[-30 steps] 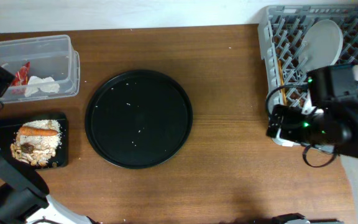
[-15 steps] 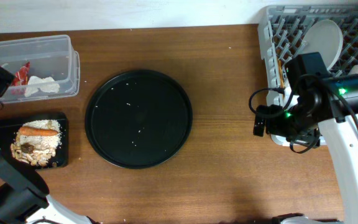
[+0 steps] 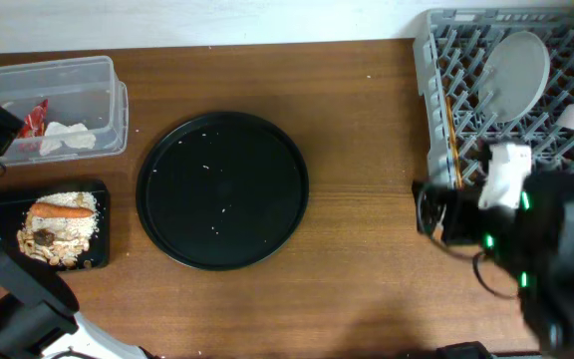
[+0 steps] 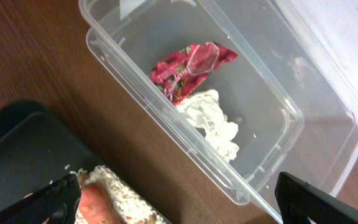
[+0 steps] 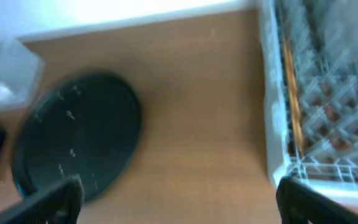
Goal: Sort waste into correct bins and load items into the dishwasher rack
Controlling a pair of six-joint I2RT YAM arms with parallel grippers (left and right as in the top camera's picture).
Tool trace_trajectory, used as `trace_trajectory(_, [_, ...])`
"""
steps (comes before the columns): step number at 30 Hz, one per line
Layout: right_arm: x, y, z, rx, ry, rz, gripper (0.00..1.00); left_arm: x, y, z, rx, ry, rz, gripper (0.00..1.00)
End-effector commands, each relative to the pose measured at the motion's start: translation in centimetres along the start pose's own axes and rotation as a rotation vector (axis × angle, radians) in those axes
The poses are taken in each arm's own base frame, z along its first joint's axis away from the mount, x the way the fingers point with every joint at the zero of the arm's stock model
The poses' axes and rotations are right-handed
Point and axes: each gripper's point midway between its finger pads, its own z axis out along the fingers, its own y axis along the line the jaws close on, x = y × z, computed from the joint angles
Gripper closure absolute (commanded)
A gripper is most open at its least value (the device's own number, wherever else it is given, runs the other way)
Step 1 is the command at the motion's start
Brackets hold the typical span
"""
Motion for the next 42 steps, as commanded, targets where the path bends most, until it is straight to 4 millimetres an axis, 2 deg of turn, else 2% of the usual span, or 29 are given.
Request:
trace_trajectory(1, [2.2, 1.9, -0.7, -0.161, -0.188, -0.171, 0.02, -0.5, -0.1, -0.7, 0.007, -0.017, -0.003, 0.01])
trace_trajectory(4, [3.5, 2.0, -1.1, -0.202, -0.382, -0.238, 0.02, -0.5, -0.1, -0.7, 0.007, -0.017, -0.003, 0.0])
trace_trajectory(7, [4.9, 1.6, -0.7, -0.215, -0.489, -0.257, 0.02, -0.5, -0.1, -0.7, 0.007, -0.017, -0.003, 0.01])
trace_trajectory(13, [7.2, -0.1, 1.9, -0.207, -0.648, -0.28, 0.02, -0.5, -0.1, -0.7, 0.007, -0.017, -0.003, 0.01])
trace_trajectory(19, [9.1, -2.3, 5.1, -0.149, -0.663, -0.263, 0.02, -0.5, -0.1, -0.7, 0.007, -0.017, -0.003, 0.01])
trace_trajectory(24, [10.1, -4.2, 6.7, -0.072, -0.666, -0.234, 0.02, -0.5, -0.1, -0.7, 0.007, -0.017, -0.003, 0.01])
trace_trajectory(29, [9.8, -6.3, 6.7, 0.044, -0.671, -0.192, 0.02, -0.5, -0.1, -0.7, 0.007, -0.017, -0.003, 0.01])
trace_trajectory(33, [11.9, -8.0, 8.2, 0.116, -0.567, -0.158, 0.02, -0.5, -0.1, -0.7, 0.007, -0.017, -0.003, 0.01])
trace_trajectory(42, [11.7, -8.6, 8.0, 0.15, -0.576, -0.148, 0.02, -0.5, -0.1, -0.7, 0.008, -0.017, -0.003, 0.01])
